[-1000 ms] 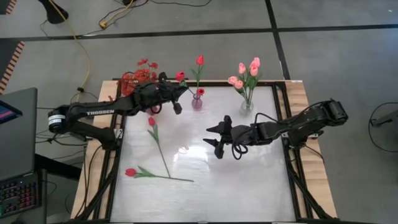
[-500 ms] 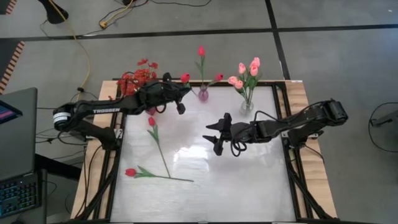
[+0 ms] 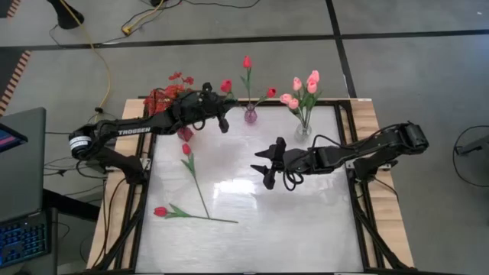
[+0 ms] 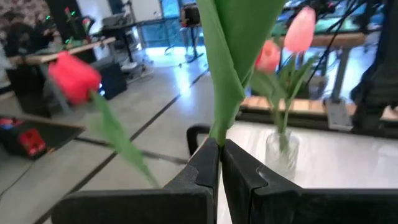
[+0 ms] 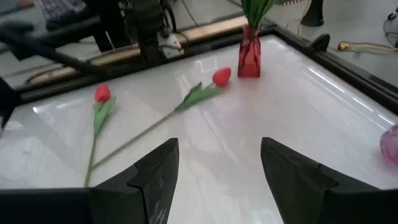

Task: Sort flowers into vase by color
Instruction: Put the top right red tulip into the purple vase

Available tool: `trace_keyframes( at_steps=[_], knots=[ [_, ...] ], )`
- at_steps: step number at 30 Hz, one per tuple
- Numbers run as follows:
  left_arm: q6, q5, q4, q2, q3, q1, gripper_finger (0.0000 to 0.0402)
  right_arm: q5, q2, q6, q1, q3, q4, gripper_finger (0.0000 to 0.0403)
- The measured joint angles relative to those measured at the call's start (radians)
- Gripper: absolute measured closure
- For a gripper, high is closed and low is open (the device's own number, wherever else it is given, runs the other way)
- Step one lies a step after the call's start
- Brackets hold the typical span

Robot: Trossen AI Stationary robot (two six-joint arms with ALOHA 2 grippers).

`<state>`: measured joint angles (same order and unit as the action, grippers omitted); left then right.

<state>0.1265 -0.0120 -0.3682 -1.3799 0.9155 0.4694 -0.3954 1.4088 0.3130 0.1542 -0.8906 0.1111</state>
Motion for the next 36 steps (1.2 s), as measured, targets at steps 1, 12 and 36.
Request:
trace_keyframes(
  at_steps=[1,12,36],
  knots=[
    [0.000,-0.016,0.010,-0.008,0.026,0.003,0.0401,0.000,-0.003,0.000,0.000,0.001,-0.010,0.0148],
    [0.068,-0.016,0.252,-0.105,0.254,0.030,0.0401,-0.008,-0.105,0.002,0.002,0.001,-0.070,0.0148],
    [-0.013,-0.098,0.215,-0.176,0.254,0.098,0.0401,-0.080,-0.188,-0.034,-0.060,0.000,-0.223,0.0148]
  ],
)
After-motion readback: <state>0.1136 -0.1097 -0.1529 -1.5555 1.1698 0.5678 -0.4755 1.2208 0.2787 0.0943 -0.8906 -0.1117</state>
